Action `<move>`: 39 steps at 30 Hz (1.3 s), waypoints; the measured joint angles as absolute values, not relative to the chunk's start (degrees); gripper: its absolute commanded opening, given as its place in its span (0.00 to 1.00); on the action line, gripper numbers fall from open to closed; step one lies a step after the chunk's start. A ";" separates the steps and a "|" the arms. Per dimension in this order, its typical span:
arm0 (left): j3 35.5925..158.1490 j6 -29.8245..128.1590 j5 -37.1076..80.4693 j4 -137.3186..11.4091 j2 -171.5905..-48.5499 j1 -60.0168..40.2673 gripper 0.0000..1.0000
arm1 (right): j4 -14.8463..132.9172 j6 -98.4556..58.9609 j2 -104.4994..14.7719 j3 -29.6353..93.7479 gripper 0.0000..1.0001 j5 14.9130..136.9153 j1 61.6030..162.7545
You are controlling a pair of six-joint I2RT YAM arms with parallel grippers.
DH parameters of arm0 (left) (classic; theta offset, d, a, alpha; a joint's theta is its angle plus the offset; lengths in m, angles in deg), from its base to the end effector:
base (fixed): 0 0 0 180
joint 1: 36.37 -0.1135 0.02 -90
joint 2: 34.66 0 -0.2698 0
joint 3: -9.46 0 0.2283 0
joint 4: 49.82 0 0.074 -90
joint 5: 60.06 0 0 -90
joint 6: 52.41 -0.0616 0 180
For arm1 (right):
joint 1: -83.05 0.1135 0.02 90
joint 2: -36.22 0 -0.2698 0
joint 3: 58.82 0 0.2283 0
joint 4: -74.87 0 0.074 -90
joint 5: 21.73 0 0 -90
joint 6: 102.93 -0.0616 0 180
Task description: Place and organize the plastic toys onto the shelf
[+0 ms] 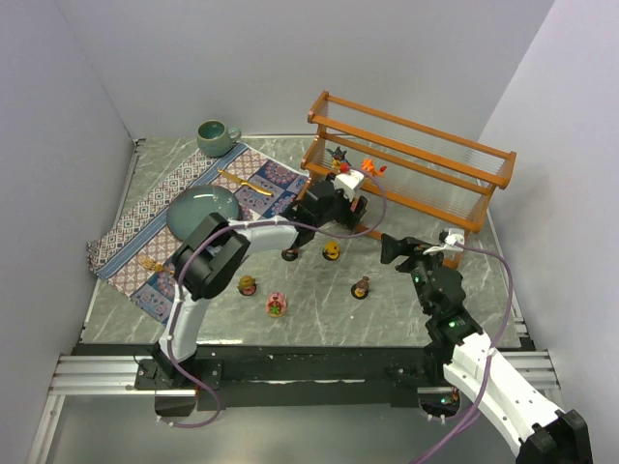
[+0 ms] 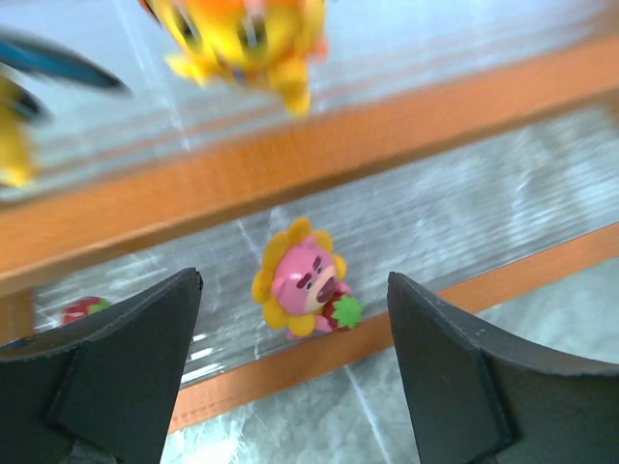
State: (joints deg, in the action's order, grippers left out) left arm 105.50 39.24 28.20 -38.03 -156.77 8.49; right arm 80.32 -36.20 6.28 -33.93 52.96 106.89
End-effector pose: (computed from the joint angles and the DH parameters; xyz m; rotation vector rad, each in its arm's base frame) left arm 0.3530 -0.3539 0.2083 0.7058 1.7226 -0.5973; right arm 0.1411 0.0445 0.2290 0.2042 1.5675 0.4374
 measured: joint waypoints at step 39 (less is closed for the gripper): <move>69.80 97.42 53.38 -101.37 -99.98 22.39 0.89 | 85.32 -33.47 -2.20 -34.85 0.93 63.93 106.89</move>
